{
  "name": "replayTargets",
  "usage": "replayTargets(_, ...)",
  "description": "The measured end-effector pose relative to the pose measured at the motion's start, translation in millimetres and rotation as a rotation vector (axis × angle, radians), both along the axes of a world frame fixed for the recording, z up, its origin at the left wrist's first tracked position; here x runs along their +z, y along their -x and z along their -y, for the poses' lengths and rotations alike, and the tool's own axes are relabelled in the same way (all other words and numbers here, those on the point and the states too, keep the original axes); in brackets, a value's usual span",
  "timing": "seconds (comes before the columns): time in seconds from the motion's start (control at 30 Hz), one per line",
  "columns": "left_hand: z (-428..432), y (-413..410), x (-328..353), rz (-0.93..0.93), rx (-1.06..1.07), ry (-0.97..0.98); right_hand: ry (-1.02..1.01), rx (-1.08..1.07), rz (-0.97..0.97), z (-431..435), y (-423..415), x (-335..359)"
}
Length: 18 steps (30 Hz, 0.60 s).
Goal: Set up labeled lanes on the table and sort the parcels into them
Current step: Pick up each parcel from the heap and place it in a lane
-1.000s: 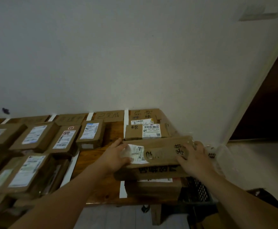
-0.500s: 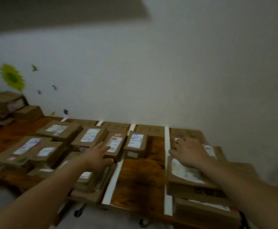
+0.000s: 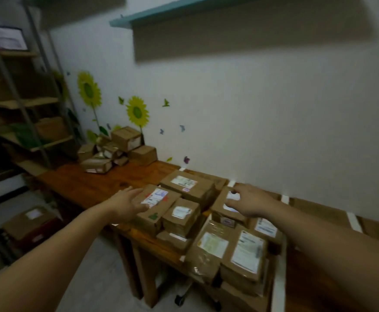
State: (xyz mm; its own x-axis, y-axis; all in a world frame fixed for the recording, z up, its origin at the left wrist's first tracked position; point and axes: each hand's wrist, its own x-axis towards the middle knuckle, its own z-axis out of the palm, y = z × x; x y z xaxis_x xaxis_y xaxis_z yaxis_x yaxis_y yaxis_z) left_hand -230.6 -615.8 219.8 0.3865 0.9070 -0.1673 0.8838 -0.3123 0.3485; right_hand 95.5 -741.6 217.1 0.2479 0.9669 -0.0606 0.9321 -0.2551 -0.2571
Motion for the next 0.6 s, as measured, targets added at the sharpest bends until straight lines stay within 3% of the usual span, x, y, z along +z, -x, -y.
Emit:
replayTargets(0.17,-57.4,79.7,-0.4,0.094,0.161,0.069,-0.004,0.114,-0.018,-92.3,72.3,7.1)
replayTargets(0.37,-157.7,137.9,9.1,0.038,0.268,0.073,-0.094,0.201,-0.103,-217.2,128.7,2.7)
replayTargets(0.6,-284.1,180.4,36.7,0.100,0.286,0.029,-0.112,0.251,-0.165,-383.6,181.4,6.6)
